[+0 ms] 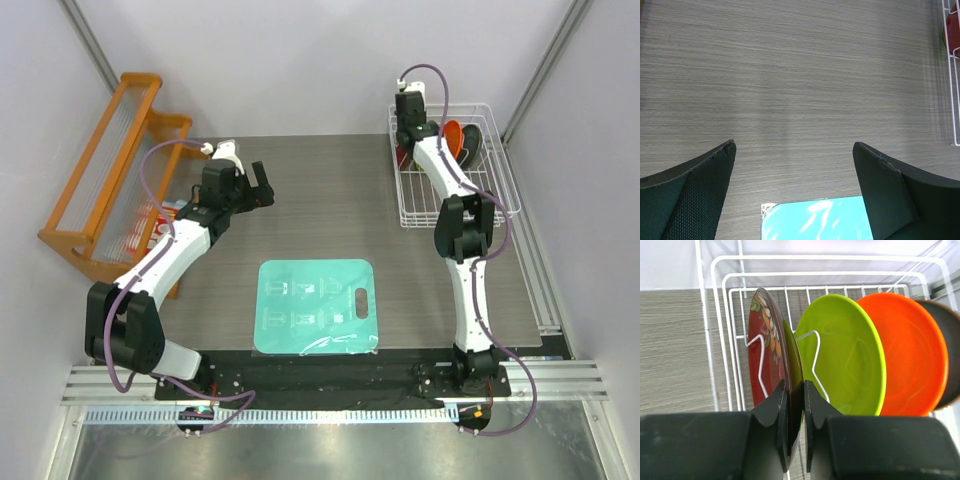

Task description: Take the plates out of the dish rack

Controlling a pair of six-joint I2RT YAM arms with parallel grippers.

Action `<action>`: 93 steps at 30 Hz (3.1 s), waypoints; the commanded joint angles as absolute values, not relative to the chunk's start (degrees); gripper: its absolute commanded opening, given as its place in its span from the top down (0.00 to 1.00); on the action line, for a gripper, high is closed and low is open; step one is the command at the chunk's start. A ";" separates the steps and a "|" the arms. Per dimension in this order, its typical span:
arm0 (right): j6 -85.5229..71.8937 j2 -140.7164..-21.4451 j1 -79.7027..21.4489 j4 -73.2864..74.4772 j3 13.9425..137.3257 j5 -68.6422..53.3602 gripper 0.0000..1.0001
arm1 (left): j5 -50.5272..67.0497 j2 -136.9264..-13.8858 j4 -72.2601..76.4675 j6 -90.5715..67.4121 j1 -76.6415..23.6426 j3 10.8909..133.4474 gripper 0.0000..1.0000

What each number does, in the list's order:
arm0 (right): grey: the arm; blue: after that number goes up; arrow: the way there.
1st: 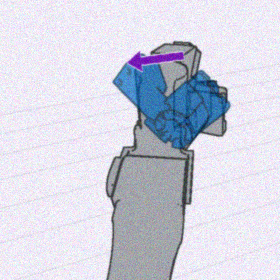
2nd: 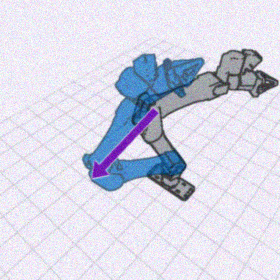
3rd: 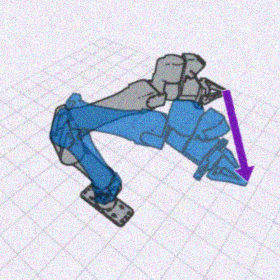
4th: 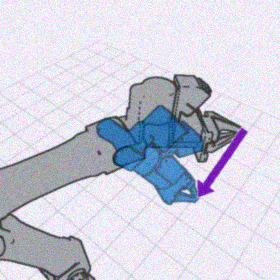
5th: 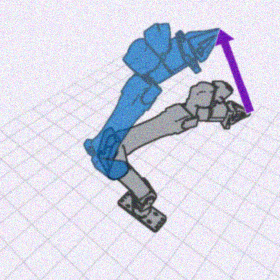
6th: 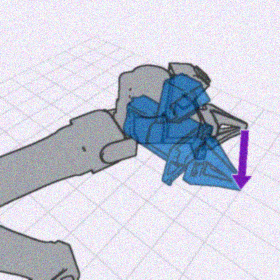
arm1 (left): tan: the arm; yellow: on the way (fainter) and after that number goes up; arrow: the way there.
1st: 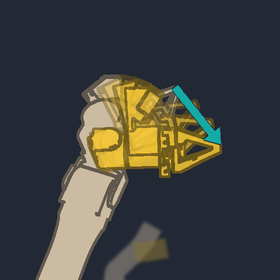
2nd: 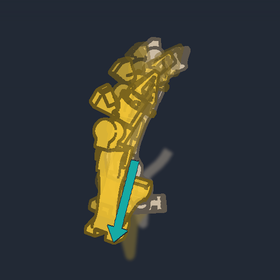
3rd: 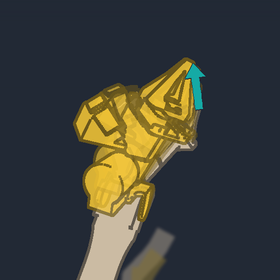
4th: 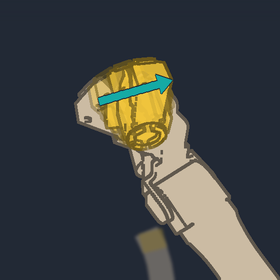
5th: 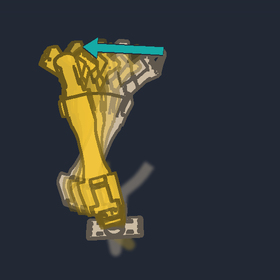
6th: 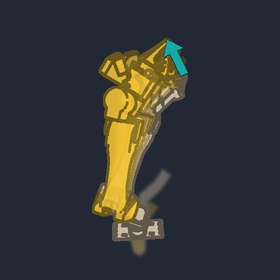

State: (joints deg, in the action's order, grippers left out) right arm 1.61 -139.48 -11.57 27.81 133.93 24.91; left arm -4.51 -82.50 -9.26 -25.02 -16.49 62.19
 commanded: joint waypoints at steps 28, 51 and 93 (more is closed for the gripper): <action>-17.90 -93.00 -20.30 15.22 92.74 2.31 0.99 | 17.83 -84.19 9.02 -35.49 -16.61 59.24 0.01; -39.37 -90.62 -23.91 -15.37 68.74 -23.38 0.99 | 30.32 -94.92 43.24 -54.23 -16.70 49.48 0.11; -24.35 -88.60 -18.72 4.39 74.09 -6.50 0.32 | 4.31 -99.92 17.58 -34.19 -15.38 53.79 1.00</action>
State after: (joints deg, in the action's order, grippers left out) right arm -25.58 -91.22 -19.75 5.04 72.82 -6.79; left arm 7.55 -98.61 15.11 -35.77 -15.94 52.05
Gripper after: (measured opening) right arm 0.681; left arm 0.064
